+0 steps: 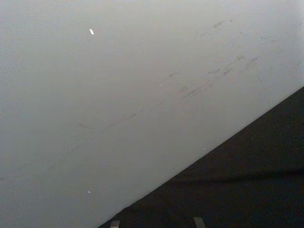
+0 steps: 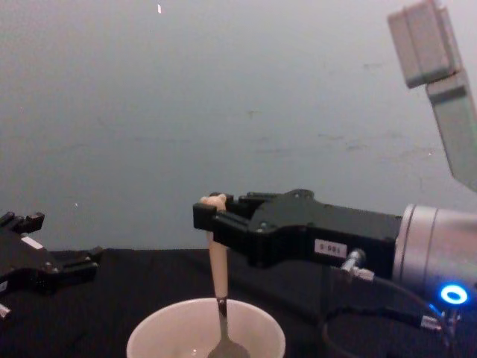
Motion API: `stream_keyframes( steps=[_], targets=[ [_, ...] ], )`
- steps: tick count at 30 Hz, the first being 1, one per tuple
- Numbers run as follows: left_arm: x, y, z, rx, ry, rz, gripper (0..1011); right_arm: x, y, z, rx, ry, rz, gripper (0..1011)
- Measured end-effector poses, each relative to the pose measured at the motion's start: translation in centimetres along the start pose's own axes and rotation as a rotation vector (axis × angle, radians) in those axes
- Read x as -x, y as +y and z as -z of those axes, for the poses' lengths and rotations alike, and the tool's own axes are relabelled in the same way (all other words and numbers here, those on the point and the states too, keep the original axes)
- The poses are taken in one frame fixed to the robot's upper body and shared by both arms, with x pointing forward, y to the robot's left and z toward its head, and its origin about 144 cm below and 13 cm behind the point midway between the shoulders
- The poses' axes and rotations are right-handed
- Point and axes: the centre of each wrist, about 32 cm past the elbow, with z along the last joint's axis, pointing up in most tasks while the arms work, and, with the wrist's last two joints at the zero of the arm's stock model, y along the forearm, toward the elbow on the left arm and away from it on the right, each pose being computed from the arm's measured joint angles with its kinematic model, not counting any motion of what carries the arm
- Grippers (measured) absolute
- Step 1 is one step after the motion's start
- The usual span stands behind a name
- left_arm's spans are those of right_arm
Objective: Pick up the stirring spoon with one hand, stir inside the cup, then place it back in its original position.
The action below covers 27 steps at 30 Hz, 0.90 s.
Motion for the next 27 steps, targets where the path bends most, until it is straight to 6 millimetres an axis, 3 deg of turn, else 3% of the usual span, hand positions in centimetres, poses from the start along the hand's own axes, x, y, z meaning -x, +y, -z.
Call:
stream_keyframes(
  steps=[27],
  targets=[
    [0.0, 0.0, 0.0, 0.0, 0.0, 0.0, 1001, 0.6, 2.7, 1.3, 0.04, 0.025, -0.041, 216]
  ],
)
